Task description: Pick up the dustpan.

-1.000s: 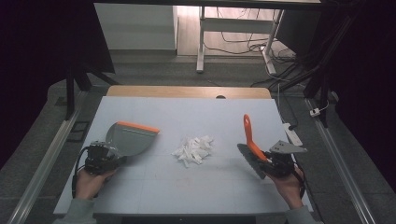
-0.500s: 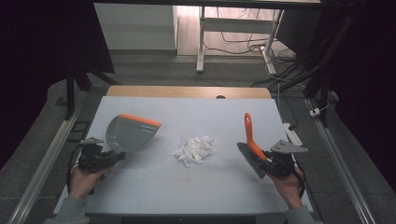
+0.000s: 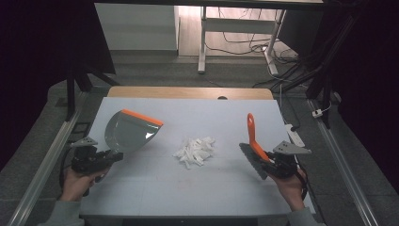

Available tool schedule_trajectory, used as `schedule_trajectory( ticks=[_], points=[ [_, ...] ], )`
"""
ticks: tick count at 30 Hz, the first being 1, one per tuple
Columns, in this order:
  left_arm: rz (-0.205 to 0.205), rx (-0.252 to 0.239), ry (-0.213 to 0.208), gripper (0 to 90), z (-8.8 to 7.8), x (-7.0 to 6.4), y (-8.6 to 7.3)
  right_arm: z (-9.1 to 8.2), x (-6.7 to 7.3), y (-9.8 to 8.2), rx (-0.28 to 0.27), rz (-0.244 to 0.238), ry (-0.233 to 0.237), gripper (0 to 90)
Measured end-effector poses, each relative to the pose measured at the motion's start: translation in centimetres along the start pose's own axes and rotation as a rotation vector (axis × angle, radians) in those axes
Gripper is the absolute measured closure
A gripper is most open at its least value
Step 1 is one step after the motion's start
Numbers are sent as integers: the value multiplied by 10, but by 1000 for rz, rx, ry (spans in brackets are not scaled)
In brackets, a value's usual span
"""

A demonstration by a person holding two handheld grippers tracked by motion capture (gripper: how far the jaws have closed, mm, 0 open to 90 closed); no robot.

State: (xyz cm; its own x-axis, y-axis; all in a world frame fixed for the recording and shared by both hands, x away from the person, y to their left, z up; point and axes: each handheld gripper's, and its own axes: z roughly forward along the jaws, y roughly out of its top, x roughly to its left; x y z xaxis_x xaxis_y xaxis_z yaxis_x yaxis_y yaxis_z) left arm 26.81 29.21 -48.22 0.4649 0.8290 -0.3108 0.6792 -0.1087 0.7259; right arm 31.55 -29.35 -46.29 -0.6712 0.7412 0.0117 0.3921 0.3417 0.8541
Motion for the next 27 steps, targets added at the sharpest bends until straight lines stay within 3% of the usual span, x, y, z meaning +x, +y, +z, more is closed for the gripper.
schedule_trajectory(
  ticks=[10, 16, 27],
  points=[
    [91, -9, -87, 616, -10, -11, 3, 1, 2, 0, -2, -9, 1, 702],
    [130, 18, -133, 616, -7, -17, 4, 1, 4, 1, -6, -10, 4, 702],
    [201, 63, -181, 616, -4, -26, 3, 1, 3, 1, -8, -9, 3, 702]
  ],
)
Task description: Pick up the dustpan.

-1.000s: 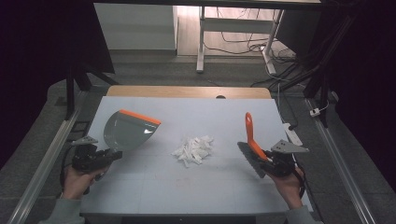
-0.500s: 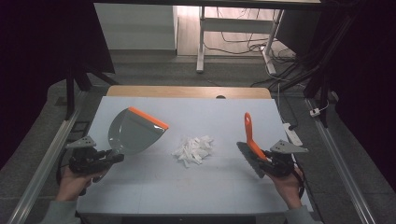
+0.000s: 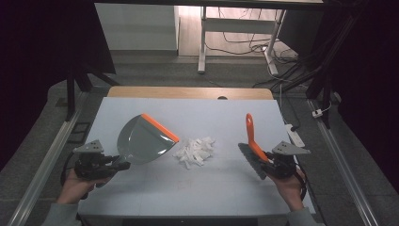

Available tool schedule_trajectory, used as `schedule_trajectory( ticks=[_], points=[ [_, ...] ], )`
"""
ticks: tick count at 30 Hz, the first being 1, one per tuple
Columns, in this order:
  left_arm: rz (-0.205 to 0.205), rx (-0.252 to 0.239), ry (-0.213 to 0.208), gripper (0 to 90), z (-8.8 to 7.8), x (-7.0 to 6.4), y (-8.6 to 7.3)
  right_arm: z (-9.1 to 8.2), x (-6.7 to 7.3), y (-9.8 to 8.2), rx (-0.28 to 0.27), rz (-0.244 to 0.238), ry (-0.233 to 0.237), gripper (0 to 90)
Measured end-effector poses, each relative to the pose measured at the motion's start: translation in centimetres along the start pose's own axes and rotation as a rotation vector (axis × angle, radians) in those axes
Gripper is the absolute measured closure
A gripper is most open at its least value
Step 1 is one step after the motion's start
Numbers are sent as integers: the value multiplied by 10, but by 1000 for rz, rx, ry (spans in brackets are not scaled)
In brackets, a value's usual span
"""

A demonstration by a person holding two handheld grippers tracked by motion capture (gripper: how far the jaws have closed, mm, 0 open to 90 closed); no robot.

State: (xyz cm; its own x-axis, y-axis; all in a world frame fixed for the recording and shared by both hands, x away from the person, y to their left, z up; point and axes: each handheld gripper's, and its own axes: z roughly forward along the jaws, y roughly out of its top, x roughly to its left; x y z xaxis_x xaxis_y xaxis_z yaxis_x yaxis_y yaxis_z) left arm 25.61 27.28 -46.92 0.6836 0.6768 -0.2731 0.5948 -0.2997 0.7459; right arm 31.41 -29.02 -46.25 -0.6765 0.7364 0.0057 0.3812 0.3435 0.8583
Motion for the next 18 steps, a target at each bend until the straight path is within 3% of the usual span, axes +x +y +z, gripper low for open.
schedule_trajectory(
  ticks=[6, 18],
  points=[
    [33, 27, -18, 616, 3, -4, 1, 1, 1, 0, 7, -5, 1, 702],
    [72, 111, 0, 616, 6, -2, -6, 2, 1, -1, 11, -10, -1, 702]
  ],
)
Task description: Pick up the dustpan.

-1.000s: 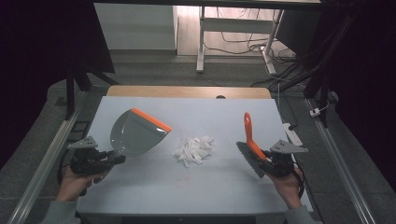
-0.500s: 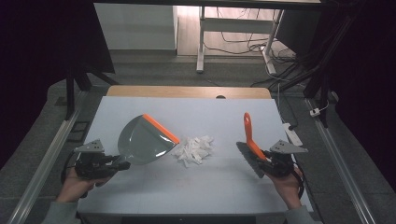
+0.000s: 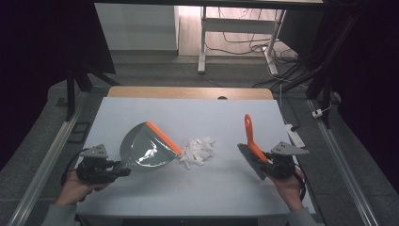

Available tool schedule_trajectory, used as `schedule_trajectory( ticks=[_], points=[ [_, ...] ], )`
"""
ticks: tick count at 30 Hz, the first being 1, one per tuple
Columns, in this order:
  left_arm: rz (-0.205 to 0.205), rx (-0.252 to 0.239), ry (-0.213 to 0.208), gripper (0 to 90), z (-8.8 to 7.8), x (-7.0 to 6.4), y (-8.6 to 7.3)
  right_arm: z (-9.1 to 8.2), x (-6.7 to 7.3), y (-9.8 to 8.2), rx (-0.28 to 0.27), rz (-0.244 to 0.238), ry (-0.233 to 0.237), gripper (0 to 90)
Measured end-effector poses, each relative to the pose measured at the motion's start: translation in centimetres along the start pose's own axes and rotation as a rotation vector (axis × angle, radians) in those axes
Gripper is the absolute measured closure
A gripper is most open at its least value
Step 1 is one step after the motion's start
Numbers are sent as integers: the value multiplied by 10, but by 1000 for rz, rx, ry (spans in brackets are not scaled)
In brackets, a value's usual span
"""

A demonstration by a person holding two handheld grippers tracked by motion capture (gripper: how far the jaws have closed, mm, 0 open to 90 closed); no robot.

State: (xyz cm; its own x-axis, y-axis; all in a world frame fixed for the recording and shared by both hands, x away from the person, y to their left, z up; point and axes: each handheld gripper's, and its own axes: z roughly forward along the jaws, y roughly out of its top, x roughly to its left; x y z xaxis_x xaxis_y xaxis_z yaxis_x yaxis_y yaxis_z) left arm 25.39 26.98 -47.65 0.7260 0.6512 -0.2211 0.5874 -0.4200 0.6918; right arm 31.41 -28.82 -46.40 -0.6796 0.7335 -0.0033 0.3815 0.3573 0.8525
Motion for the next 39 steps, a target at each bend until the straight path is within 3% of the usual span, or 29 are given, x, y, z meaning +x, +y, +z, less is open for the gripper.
schedule_trajectory(
  ticks=[11, 18, 32, 39],
  points=[
    [57, 62, -37, 616, 5, -3, -2, 0, 0, 0, 1, -3, 0, 702],
    [47, 111, -40, 616, 9, 0, -7, 0, 1, 0, 1, -2, -1, 702],
    [134, 185, -77, 615, 19, -8, -8, 2, 1, -1, 7, -5, 0, 702],
    [126, 226, -70, 615, 25, -10, -7, 2, 2, -1, 9, -8, 2, 702]
  ],
)
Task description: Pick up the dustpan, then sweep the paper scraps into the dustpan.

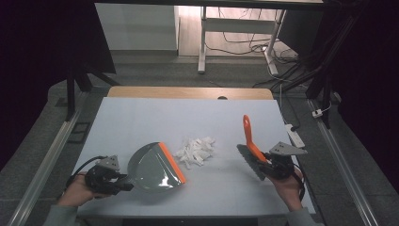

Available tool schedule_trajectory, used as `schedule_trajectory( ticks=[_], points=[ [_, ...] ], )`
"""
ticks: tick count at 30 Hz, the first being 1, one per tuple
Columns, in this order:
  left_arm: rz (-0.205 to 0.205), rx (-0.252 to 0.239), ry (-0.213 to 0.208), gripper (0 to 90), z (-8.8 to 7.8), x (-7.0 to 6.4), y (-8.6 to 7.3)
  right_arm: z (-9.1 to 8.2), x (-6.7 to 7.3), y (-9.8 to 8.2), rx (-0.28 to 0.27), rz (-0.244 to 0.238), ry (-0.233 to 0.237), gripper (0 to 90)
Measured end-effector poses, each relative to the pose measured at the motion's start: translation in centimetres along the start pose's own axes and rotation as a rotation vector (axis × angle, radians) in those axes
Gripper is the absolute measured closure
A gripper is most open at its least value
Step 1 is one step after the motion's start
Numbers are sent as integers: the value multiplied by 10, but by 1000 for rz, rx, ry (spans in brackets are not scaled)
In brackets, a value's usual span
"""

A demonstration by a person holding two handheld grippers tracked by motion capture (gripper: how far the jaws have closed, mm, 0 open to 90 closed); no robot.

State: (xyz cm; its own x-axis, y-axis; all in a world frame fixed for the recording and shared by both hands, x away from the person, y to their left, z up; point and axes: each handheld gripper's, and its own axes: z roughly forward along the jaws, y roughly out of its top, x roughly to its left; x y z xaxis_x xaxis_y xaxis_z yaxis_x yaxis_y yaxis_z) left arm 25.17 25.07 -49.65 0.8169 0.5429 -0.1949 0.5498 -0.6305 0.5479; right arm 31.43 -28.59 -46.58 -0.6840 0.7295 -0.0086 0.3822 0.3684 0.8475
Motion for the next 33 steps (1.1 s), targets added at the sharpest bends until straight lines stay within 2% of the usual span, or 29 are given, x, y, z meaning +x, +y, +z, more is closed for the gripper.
schedule_trajectory(
  ticks=[4, 16, 18, 27, 33],
  points=[
    [-18, 19, 15, 615, 2, 1, 0, 0, 0, 0, 2, 1, 0, 702],
    [-12, 28, 16, 615, 5, 1, 3, 2, 3, 5, -14, 0, -3, 702],
    [-21, 26, 16, 615, 6, 0, 3, 4, 4, 8, -18, -2, -2, 702],
    [-25, 28, 17, 615, 7, 0, 5, 24, 11, 30, -34, -11, 6, 702],
    [-26, 30, 16, 615, 8, 1, 5, 38, 13, 44, -43, 3, 5, 702]
  ],
)
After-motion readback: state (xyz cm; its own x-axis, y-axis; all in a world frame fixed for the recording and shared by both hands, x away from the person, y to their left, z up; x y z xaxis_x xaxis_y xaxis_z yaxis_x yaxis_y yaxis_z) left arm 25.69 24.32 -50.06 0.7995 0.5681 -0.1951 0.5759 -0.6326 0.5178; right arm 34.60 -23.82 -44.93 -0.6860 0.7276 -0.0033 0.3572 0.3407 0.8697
